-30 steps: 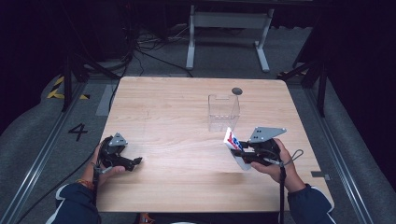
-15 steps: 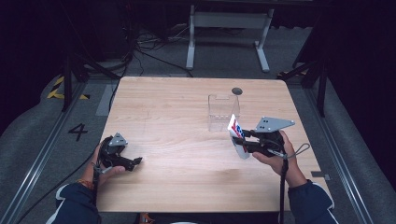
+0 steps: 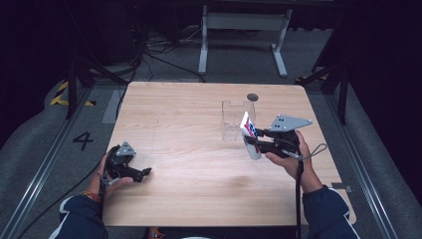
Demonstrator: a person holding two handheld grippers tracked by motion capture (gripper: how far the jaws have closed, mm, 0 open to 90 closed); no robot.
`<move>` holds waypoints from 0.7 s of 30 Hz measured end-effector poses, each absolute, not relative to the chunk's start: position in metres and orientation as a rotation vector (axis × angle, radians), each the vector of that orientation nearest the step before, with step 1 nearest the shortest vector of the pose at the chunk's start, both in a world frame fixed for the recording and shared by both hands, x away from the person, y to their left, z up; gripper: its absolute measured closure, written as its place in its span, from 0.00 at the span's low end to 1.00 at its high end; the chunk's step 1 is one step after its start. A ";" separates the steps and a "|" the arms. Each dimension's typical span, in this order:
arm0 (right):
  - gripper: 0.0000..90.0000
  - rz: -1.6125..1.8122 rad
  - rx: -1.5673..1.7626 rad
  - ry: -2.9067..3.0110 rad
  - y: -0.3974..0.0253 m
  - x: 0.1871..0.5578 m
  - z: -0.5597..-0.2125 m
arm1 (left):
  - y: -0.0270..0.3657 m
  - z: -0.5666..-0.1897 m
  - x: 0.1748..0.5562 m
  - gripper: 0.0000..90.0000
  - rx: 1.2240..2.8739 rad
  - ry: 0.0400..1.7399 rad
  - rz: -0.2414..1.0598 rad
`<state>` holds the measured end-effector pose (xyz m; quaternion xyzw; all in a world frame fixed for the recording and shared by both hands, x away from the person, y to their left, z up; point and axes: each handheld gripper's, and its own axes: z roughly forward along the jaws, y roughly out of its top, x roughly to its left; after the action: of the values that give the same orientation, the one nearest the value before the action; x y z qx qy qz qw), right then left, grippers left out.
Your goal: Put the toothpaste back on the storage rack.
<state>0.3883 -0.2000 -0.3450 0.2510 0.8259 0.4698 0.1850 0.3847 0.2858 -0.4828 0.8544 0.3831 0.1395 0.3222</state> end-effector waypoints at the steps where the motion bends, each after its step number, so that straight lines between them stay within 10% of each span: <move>1: 0.74 1.325 0.709 2.327 -0.200 0.389 -0.345 | 0.286 -0.483 0.385 0.00 2.243 1.006 0.367; 21: 0.74 1.351 0.722 2.255 -0.191 0.421 -0.327 | 0.286 -0.483 0.385 0.00 2.243 1.005 0.366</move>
<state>0.4213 -0.1905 -0.3271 0.2593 0.8094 0.4850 0.2061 0.3847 0.2858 -0.4828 0.8544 0.3830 0.1396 0.3222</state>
